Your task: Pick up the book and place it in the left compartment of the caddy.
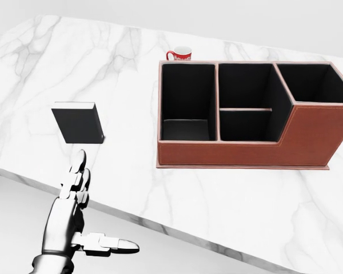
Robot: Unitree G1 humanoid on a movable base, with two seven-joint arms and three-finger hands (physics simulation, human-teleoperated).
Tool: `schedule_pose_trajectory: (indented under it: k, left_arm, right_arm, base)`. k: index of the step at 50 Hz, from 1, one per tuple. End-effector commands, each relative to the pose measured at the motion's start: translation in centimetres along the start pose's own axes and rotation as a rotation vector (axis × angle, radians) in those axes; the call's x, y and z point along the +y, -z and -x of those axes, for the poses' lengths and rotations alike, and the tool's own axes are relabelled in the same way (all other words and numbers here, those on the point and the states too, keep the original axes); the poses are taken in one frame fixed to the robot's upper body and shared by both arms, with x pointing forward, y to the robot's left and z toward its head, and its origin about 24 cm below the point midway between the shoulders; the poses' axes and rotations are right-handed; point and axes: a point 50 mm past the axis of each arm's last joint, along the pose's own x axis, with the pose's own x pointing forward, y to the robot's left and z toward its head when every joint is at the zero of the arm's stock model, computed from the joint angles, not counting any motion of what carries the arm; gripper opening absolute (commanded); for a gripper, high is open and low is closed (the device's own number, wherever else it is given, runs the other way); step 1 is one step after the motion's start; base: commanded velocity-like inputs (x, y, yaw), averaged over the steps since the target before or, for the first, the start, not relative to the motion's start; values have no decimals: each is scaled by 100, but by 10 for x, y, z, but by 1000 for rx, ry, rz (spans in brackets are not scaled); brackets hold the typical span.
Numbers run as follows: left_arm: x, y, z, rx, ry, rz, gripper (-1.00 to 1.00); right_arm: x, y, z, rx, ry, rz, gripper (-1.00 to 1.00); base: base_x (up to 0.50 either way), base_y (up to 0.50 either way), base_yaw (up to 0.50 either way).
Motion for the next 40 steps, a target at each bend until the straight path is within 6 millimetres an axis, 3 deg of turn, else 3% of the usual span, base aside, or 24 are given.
schedule_pose_trajectory:
  k: [1, 21, 40]
  left_arm:
    - [0, 0, 0, 2, -2, 4, 100]
    - [-1, -4, 1, -17, 1, 0, 100]
    - [0, 0, 2, 0, -4, -10, 100]
  right_arm:
    - [0, 1, 0, 1, 9, 2, 100]
    - [2, 0, 0, 1, -8, 9, 100]
    - [1, -1, 0, -3, -8, 9, 100]
  base:
    - [0, 0, 0]
    - [0, 0, 0]
    - [23, 9, 0]
